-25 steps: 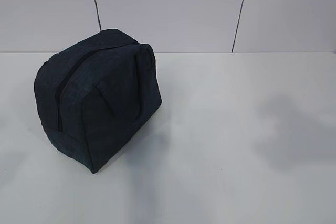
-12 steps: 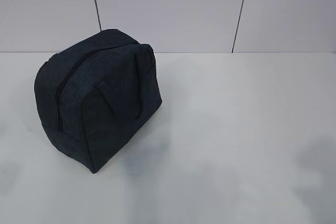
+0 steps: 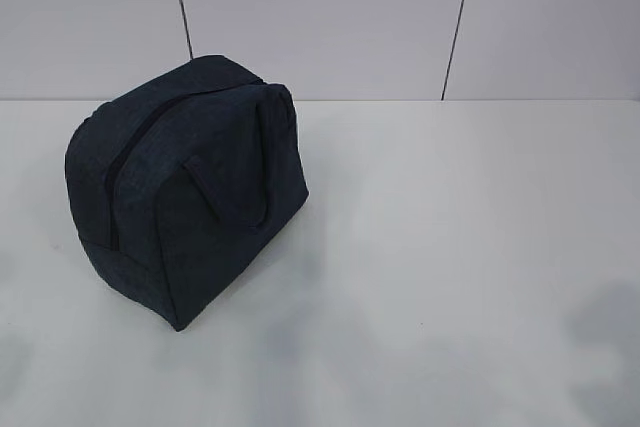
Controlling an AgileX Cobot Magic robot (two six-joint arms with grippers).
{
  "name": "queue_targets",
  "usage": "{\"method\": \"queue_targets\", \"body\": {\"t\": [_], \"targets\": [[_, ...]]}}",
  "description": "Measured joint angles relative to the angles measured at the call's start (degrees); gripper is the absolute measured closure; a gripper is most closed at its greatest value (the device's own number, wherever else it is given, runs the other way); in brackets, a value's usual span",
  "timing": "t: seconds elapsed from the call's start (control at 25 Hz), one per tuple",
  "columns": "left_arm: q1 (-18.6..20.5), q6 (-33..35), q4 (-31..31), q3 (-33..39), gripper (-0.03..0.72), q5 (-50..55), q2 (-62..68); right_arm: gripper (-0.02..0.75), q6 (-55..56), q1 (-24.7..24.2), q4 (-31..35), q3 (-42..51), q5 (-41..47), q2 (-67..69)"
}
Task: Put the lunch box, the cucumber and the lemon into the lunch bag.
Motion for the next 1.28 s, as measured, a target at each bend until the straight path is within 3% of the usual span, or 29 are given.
{"method": "queue_targets", "body": {"t": [0.92,1.0,1.28], "targets": [[0.3,0.0,0.3,0.1,0.181,-0.4,-0.7,0.157,1.0,-0.9,-0.7,0.0,0.0,-0.1],[2.1,0.0,0.3,0.1,0.181,-0.4,-2.0,0.157,1.0,-3.8,-0.7,0.0,0.0,-0.1],[12.5,0.0,0.3,0.1,0.188,-0.4,-8.0,0.157,1.0,-22.4,-0.8,0.0,0.0,-0.1]]}}
